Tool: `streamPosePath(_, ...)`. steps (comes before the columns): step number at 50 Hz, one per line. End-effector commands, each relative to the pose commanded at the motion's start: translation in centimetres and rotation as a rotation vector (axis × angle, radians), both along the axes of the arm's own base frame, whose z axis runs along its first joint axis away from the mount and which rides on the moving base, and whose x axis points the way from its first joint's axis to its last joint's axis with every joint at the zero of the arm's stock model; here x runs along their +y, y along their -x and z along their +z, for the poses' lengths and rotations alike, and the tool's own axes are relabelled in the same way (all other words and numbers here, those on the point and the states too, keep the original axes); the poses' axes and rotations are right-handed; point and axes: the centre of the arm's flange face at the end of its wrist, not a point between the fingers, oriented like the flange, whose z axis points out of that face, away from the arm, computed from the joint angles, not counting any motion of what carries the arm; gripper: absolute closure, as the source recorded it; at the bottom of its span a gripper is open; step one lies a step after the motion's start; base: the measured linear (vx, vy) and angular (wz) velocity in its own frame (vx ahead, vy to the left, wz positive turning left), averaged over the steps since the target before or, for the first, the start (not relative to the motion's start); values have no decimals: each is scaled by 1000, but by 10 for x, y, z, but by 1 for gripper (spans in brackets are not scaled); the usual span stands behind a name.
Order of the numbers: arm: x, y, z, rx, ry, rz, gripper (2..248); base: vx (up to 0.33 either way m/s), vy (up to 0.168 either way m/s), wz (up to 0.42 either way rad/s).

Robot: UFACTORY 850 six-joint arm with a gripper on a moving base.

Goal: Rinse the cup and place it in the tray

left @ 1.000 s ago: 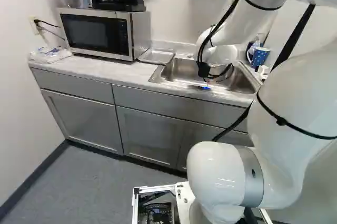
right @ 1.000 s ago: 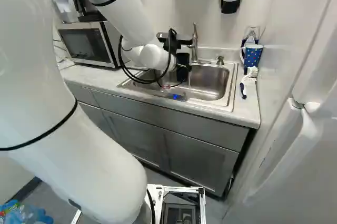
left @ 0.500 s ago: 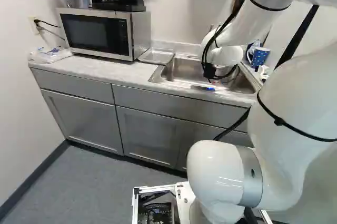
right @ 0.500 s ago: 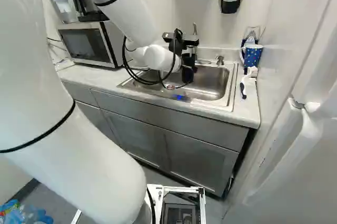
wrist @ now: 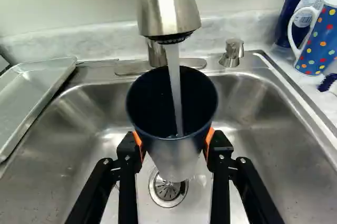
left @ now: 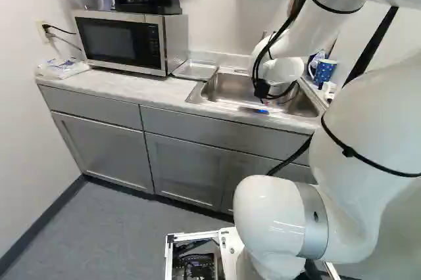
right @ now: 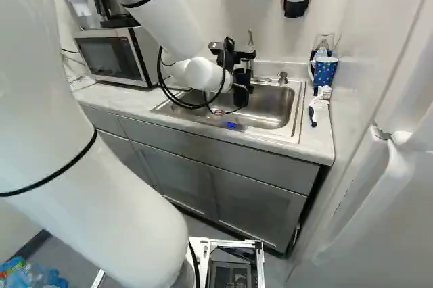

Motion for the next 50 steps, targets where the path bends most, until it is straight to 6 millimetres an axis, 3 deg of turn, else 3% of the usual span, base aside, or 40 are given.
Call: streamPosePath(50, 0, 0, 0, 0, 0, 0, 126, 0, 0, 0)
